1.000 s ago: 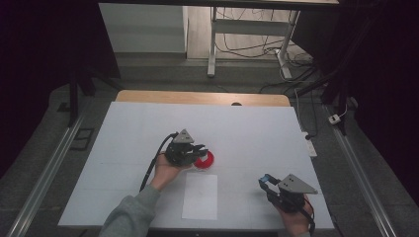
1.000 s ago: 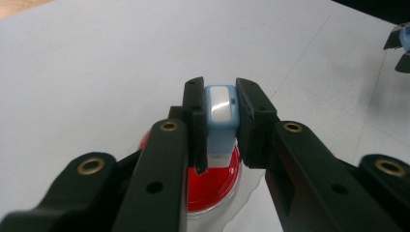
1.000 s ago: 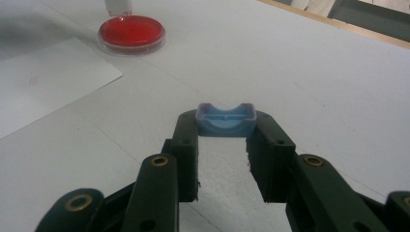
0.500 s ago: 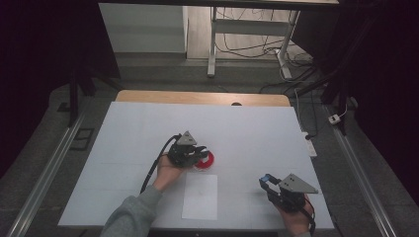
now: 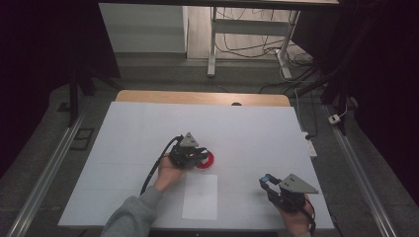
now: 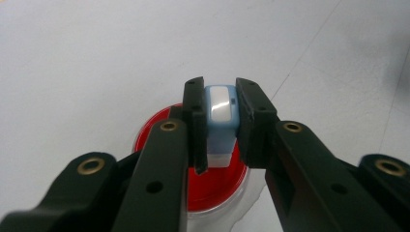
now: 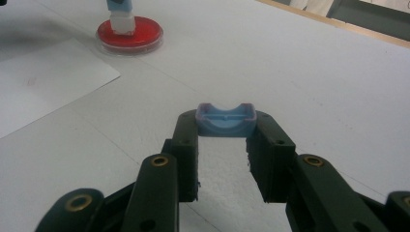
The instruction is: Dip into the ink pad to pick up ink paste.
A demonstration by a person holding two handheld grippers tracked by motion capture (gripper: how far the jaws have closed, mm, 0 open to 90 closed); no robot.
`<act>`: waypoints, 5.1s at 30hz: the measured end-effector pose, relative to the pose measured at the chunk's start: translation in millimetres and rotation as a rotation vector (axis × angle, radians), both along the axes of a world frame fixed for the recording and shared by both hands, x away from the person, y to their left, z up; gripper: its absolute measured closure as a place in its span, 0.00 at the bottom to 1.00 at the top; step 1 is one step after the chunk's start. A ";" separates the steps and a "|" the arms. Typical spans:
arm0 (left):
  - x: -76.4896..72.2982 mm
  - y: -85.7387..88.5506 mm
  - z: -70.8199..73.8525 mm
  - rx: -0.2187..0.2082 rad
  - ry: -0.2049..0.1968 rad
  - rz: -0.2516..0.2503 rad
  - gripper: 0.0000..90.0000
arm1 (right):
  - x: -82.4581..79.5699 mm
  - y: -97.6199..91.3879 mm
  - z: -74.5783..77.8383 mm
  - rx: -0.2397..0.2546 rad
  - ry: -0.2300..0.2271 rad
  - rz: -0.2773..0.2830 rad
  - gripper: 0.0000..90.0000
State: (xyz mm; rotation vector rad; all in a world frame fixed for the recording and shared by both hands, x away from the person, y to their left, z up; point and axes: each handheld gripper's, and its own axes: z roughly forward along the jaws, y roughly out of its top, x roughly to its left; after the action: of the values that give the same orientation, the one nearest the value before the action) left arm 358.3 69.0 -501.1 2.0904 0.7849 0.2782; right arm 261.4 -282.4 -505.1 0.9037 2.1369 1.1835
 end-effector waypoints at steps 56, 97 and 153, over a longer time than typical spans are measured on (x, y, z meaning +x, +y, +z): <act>-3.9 -8.4 -7.0 0.082 -0.036 0.000 0.85 | -0.5 0.4 0.9 0.003 -0.007 0.000 0.72; 1.8 17.7 15.0 -0.061 -0.041 0.052 0.84 | -0.6 -0.2 1.5 0.001 -0.008 0.003 0.72; 11.8 1.0 -4.7 0.095 -0.025 -0.010 0.85 | -1.0 0.2 1.4 0.002 -0.007 0.009 0.72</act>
State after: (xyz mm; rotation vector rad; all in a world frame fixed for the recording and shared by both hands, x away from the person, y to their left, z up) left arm 370.1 70.1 -505.9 2.1748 0.7591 0.3411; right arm 260.4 -282.2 -503.7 0.8906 2.1363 1.1921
